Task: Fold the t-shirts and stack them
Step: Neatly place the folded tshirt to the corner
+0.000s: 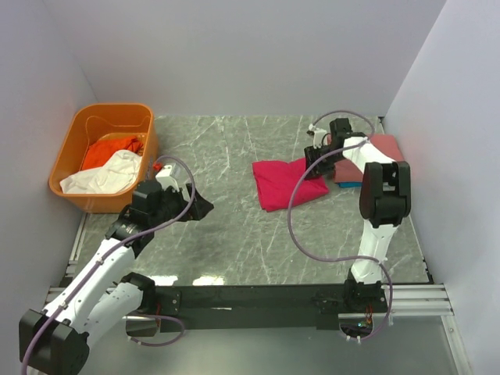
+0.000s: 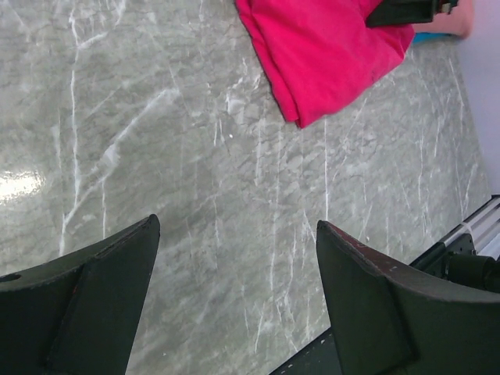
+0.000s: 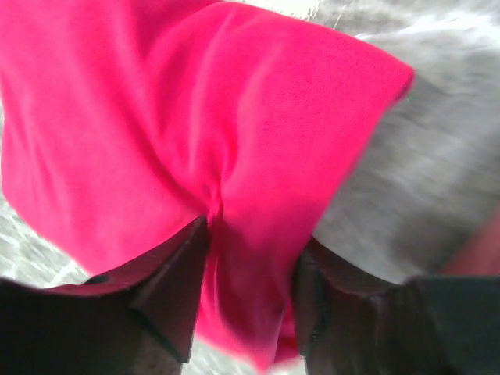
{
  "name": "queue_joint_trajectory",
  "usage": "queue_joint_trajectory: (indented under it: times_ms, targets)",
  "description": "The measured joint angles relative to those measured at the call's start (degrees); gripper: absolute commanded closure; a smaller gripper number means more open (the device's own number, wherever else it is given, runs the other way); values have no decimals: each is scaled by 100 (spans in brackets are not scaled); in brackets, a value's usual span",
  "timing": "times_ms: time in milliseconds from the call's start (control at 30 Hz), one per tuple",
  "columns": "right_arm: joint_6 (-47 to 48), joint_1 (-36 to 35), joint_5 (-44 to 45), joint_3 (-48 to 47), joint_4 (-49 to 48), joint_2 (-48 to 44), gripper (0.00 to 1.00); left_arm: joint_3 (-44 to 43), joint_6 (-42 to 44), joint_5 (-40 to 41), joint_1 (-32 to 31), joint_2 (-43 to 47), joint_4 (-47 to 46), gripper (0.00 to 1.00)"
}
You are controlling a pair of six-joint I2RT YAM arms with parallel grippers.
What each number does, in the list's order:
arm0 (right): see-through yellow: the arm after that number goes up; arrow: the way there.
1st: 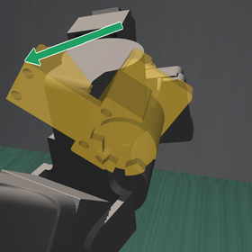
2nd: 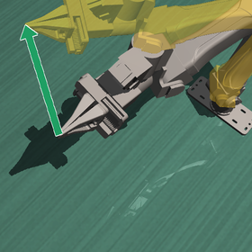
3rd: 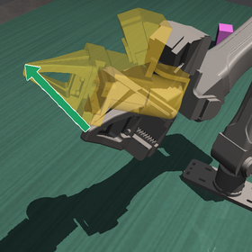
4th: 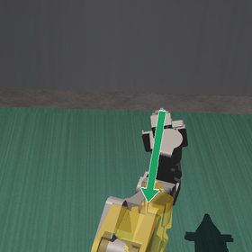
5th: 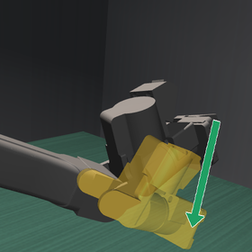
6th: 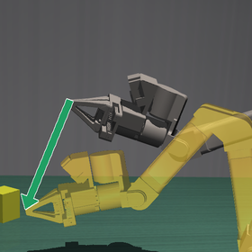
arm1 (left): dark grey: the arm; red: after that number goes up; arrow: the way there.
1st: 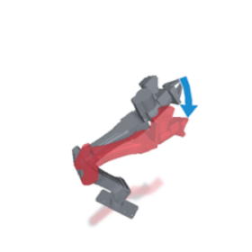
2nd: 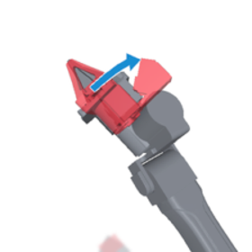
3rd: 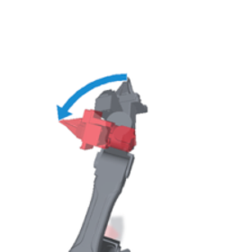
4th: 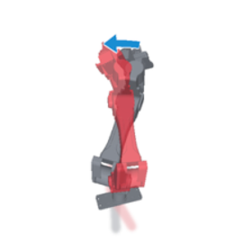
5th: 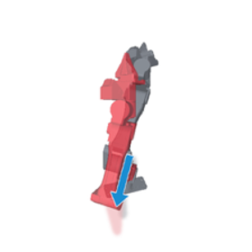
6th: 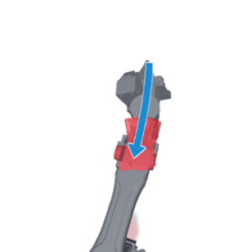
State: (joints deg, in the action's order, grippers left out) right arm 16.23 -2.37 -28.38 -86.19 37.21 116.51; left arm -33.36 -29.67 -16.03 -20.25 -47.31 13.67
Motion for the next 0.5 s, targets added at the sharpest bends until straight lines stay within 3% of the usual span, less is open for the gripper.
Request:
queue_joint_trajectory:
  times_ms: [267, 300, 367, 433, 500]
  targets:
    - [1198, -210, 225, 96, 262, -1357, 26, 2, -22, -20, -13, 188, -70, 13]
    - [1410, -308, 219, 282, 149, -1639, 25, 7, -57, -22, -37, 177, -120, 14]
    - [1773, -505, 151, 907, -133, -2269, 6, 42, -186, -28, -131, 96, -280, 14]
    - [1923, -629, -33, 1738, -651, -2927, 0, 92, -424, -11, -372, -92, -555, 13]
    - [1692, -498, -190, 2424, -1119, -3388, 2, 109, -745, 79, -732, -474, -920, 13]
